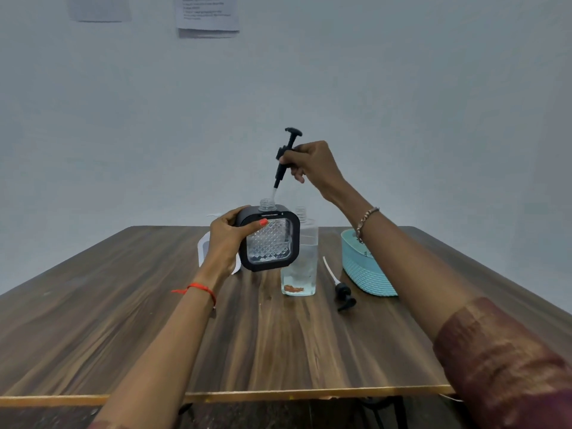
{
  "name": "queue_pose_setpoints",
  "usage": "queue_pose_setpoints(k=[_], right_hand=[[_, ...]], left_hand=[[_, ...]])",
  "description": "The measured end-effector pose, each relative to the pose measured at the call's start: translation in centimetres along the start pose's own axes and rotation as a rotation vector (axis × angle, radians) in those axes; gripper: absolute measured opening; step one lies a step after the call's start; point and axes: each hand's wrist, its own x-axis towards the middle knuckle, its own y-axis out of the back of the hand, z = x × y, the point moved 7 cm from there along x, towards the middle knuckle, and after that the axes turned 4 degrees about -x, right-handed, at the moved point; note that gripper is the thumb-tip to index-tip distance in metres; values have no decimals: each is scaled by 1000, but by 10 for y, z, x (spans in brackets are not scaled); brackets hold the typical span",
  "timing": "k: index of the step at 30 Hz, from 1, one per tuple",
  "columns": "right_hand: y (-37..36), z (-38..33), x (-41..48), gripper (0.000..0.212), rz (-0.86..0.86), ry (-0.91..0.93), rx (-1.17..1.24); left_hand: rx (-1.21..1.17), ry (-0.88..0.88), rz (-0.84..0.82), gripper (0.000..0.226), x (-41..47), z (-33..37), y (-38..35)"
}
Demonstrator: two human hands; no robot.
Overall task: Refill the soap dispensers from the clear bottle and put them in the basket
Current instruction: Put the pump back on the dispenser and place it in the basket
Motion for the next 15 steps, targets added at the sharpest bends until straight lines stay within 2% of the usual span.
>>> queue_pose_setpoints(k=[7, 15], right_hand=[[-20, 13, -20, 13, -147, -22, -207], [-20, 27, -37, 43, -45, 5, -330]], left_hand=[[-45, 3, -50, 31, 2, 4, -13], [-36, -8, -63, 32, 3, 5, -17]])
